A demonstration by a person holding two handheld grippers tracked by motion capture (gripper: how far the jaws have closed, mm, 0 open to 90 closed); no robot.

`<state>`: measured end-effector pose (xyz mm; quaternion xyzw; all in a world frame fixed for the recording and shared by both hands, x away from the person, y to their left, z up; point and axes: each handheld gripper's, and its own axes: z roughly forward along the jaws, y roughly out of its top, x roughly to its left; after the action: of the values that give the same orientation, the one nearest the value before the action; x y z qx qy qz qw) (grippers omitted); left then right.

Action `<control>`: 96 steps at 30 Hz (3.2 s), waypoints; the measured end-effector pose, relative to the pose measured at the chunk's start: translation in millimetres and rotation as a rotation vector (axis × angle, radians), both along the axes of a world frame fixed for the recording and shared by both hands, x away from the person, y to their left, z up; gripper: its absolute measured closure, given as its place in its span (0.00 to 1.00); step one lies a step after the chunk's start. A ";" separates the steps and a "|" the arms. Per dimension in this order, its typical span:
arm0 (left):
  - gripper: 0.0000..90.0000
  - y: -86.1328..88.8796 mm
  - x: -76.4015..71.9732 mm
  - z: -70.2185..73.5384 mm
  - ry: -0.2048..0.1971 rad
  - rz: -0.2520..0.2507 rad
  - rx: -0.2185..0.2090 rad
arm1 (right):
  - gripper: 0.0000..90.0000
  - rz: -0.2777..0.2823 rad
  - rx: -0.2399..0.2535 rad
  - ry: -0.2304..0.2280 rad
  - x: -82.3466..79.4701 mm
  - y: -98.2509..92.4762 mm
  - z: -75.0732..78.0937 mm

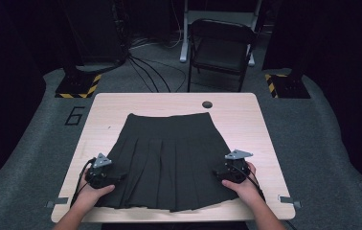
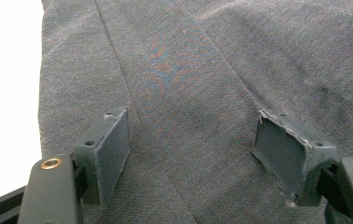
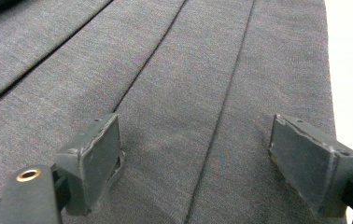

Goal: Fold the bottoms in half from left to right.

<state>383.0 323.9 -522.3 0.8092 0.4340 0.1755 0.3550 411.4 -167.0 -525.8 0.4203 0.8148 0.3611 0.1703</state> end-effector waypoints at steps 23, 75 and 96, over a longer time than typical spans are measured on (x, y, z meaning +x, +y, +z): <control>0.42 32.7 -2.6 12.5 0.024 0.197 -0.033 | 0.23 0.010 -0.005 0.003 0.6 0.8 1.9; 0.91 18.9 -26.9 5.3 0.063 0.164 -0.029 | 0.51 0.075 0.011 0.035 21.9 14.2 18.3; 0.93 20.5 -16.5 52.2 0.009 0.137 -0.119 | 0.50 0.050 0.021 0.032 20.4 8.9 21.1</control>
<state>366.5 344.4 -470.1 0.7558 0.4997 0.1700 0.3876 431.8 -158.1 -504.7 0.4074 0.8237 0.3672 0.1439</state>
